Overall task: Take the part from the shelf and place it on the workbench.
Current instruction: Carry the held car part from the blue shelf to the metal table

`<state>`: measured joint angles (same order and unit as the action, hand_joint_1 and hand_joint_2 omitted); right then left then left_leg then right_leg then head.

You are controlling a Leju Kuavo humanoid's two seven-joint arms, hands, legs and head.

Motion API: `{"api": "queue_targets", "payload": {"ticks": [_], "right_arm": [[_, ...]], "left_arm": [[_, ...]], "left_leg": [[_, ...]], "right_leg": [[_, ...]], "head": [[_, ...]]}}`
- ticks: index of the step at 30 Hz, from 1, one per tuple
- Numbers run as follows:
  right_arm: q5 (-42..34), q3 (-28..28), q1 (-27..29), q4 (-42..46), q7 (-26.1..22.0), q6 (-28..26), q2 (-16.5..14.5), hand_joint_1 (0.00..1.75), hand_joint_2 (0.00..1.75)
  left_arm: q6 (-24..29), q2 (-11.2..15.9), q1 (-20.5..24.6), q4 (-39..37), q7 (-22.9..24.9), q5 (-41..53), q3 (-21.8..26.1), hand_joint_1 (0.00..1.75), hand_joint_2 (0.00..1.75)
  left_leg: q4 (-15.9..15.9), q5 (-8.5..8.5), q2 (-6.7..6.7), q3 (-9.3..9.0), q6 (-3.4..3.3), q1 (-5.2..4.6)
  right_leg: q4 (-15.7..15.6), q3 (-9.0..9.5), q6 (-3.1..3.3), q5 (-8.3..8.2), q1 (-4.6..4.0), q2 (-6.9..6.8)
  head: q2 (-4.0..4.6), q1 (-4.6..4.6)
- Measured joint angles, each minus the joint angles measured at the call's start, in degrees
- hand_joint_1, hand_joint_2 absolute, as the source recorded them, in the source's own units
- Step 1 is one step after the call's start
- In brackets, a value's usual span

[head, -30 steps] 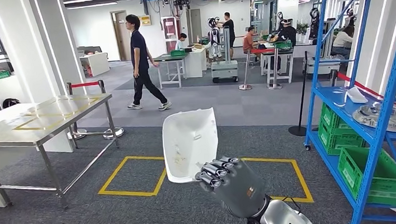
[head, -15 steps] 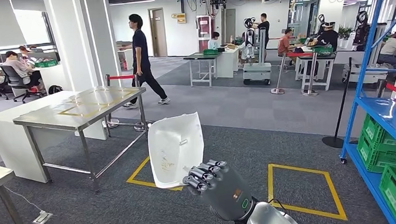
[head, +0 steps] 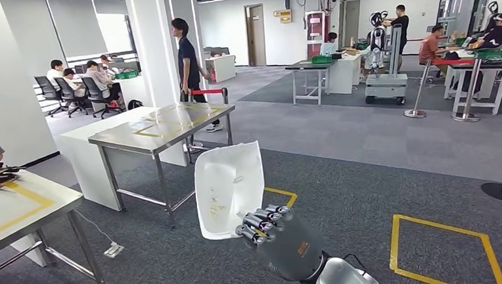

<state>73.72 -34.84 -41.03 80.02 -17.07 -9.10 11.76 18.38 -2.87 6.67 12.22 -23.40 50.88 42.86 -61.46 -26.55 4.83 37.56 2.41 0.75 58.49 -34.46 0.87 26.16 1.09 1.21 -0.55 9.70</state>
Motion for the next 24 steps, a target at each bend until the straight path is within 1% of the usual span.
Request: {"api": "queue_targets", "payload": {"ticks": [1,2,3,4,5,6,7,8,9,10,11,12,13,14,15,16,17,18,19,20,21,22,23,24], "right_arm": [[0.0,0.0,0.0,0.0,0.0,0.0,0.0,1.75,1.75],[0.0,0.0,0.0,0.0,0.0,0.0,0.0,1.75,1.75],[0.0,0.0,0.0,0.0,0.0,0.0,0.0,1.75,1.75],[0.0,0.0,0.0,-0.1,0.0,0.1,0.0,1.75,1.75],[0.0,0.0,0.0,-0.1,0.0,0.1,0.0,1.75,1.75],[0.0,0.0,0.0,-0.1,0.0,0.1,0.0,1.75,1.75],[0.0,0.0,0.0,-0.2,-0.1,0.1,0.0,1.75,1.75],[0.0,0.1,0.0,-0.2,-0.1,0.1,0.0,1.75,1.75],[-0.1,0.1,0.0,-0.2,-0.1,0.1,0.0,1.75,1.75],[-0.2,0.1,0.0,-0.2,-0.2,0.1,0.0,1.75,1.75],[-0.3,0.1,0.0,-0.2,-0.4,0.2,0.0,1.75,1.75],[-0.4,0.1,-0.1,-0.2,-0.5,0.2,-0.1,1.75,1.75],[-0.5,0.1,-0.1,-0.2,-0.5,0.2,-0.1,1.75,1.75],[-0.5,0.2,-0.2,-0.2,-0.6,0.2,-0.1,1.75,1.75],[-0.5,0.2,-0.3,-0.2,-0.6,0.2,-0.2,1.75,1.75],[-0.5,0.2,-0.3,-0.3,-0.6,0.2,-0.1,1.75,1.75],[-0.5,0.2,-0.2,-0.4,-0.6,0.3,-0.1,1.75,1.75],[-0.5,0.3,-0.1,-0.5,-0.6,0.3,0.0,1.75,1.75],[-0.5,0.3,0.0,-0.6,-0.6,0.3,0.0,1.75,1.75],[-0.5,0.3,0.1,-0.7,-0.6,0.3,0.0,1.75,1.75],[-0.5,0.3,0.1,-0.8,-0.6,0.4,0.0,1.75,1.75],[-0.5,0.3,0.1,-0.8,-0.6,0.4,0.0,1.75,1.75],[-0.5,0.3,0.1,-0.8,-0.6,0.4,0.0,1.75,1.75],[-0.5,0.4,0.1,-0.8,-0.6,0.3,0.1,1.75,1.75]], "left_arm": [[0.0,0.0,0.1,0.0,0.0,0.0,0.0,0.0,1.75],[0.0,0.0,0.2,0.0,0.0,0.0,0.0,0.0,1.75],[0.0,0.0,0.2,0.0,0.0,0.0,0.0,0.0,1.75],[0.0,0.0,0.2,0.0,0.0,0.0,0.0,0.0,1.75],[0.0,-0.1,0.2,0.0,0.0,0.0,0.0,0.0,1.75],[0.0,-0.1,0.2,0.0,0.0,0.0,0.0,0.0,1.75],[0.0,0.0,0.2,0.0,0.0,0.0,0.0,0.0,1.75],[0.0,0.0,0.2,0.0,0.1,0.0,0.0,0.0,1.75],[0.0,0.0,0.3,0.0,0.1,0.0,0.0,0.0,1.75],[0.0,0.1,0.3,0.0,0.2,0.0,0.0,0.0,1.75],[0.0,0.1,0.3,0.0,0.3,0.0,0.0,0.0,1.75],[0.0,0.2,0.3,0.0,0.3,0.0,0.0,0.0,1.75],[0.0,0.2,0.1,0.0,0.3,0.0,0.0,0.0,1.75],[0.0,0.2,0.1,0.0,0.4,0.0,0.0,0.0,1.75],[0.0,0.2,0.1,0.0,0.3,0.0,0.0,0.0,1.75],[0.0,0.1,0.2,0.0,0.3,0.0,0.0,0.0,1.75],[0.0,0.1,0.3,0.0,0.3,0.0,0.0,0.0,1.75],[0.0,0.1,0.3,0.0,0.3,0.0,0.0,0.0,1.75],[0.0,0.1,0.3,0.0,0.3,0.0,0.0,0.0,1.75],[0.0,0.0,0.3,0.0,0.3,0.0,0.0,0.0,1.75],[0.0,0.0,0.2,0.0,0.3,0.0,0.0,0.0,1.75],[0.0,0.0,0.2,0.0,0.3,0.0,0.0,0.0,1.75],[0.0,0.0,0.2,0.0,0.3,0.0,0.1,0.0,1.75],[0.0,0.0,0.3,0.0,0.4,0.0,0.1,0.0,1.75]], "left_leg": [[-3.3,-1.7,-1.95,1.47,0.16,-0.11],[-7.2,-3.52,-3.3,3.28,0.31,-0.14],[-10.7,-4.86,-3.96,4.89,0.42,-0.12],[-12.7,-5.27,-4.23,5.74,0.45,-0.11],[-12.3,-4.55,-4.39,5.46,0.4,-0.12],[-9.7,-2.91,-4.69,4.01,0.25,-0.17],[-5.6,-0.97,-5.53,1.82,-0.06,-0.33],[-1.6,0.41,-6.85,-0.4,-0.49,-0.75],[1.4,1.23,-7.9,-1.96,-1.0,-1.11],[2.9,1.44,-8.6,-2.71,-1.45,-1.47],[3.3,1.3,-8.58,-2.81,-1.81,-1.74],[3.4,1.45,-7.85,-2.77,-2.14,-1.64],[3.7,1.6,-7.19,-2.95,-2.41,-1.47],[4.0,1.78,-6.55,-3.21,-2.73,-1.22],[4.3,1.95,-5.95,-3.47,-3.05,-0.91],[4.5,2.05,-5.37,-3.61,-3.29,-0.7],[4.5,2.09,-4.75,-3.6,-3.46,-0.6],[4.4,2.09,-4.08,-3.54,-3.53,-0.54],[4.3,2.07,-3.34,-3.48,-3.53,-0.49],[4.1,2.02,-2.56,-3.42,-3.46,-0.4],[3.9,1.94,-1.77,-3.37,-3.3,-0.25],[3.6,1.8,-0.99,-3.3,-3.04,-0.07],[3.3,1.65,-0.28,-3.11,-2.66,0.06],[2.9,1.52,0.41,-2.81,-2.21,0.15]], "right_leg": [[-0.1,0.06,0.3,0.03,-0.13,-0.7],[-0.1,0.07,0.52,0.1,-0.26,-1.45],[0.0,0.07,0.63,0.17,-0.38,-2.21],[0.0,0.08,0.69,0.23,-0.47,-2.93],[0.0,0.12,0.72,0.3,-0.55,-3.63],[0.1,0.2,0.72,0.39,-0.63,-4.32],[0.1,0.35,0.66,0.5,-0.7,-4.96],[0.1,0.48,0.53,0.64,-0.85,-5.59],[0.1,0.59,0.35,0.75,-0.97,-6.14],[0.1,0.67,0.15,0.82,-1.09,-6.67],[0.0,0.75,-0.06,0.85,-1.17,-7.24],[-0.1,0.97,-0.31,0.91,-1.23,-7.84],[0.0,1.14,-0.59,1.14,-1.18,-7.86],[0.7,1.02,-0.89,1.72,-1.1,-6.96],[2.4,0.34,-1.21,2.79,-1.0,-5.5],[5.4,-1.08,-1.46,4.28,-0.8,-3.67],[9.2,-2.99,-1.69,5.94,-0.68,-2.28],[13.0,-4.99,-1.91,7.26,-0.53,-1.63],[15.5,-6.45,-2.11,7.71,-0.37,-1.39],[16.0,-6.94,-2.29,7.1,-0.18,-1.32],[14.1,-6.26,-2.47,5.46,0.04,-1.2],[10.5,-4.62,-2.67,3.26,0.34,-0.77],[6.6,-2.77,-2.9,1.76,0.68,0.4],[3.5,-1.29,-2.98,0.8,0.94,1.51]], "head": [[0.0,0.39],[0.0,0.74],[0.0,0.97],[0.0,1.03],[0.0,1.03],[0.0,1.14],[0.0,1.3],[0.0,1.41],[0.0,1.51],[0.0,1.59],[0.0,1.57],[0.0,1.56],[0.0,1.53],[0.0,1.49],[-0.01,1.46],[-0.01,1.41],[-0.01,1.36],[-0.01,1.25],[0.0,1.21],[0.0,1.2],[0.0,1.28],[0.0,1.4],[0.0,1.5],[0.0,1.46]]}}
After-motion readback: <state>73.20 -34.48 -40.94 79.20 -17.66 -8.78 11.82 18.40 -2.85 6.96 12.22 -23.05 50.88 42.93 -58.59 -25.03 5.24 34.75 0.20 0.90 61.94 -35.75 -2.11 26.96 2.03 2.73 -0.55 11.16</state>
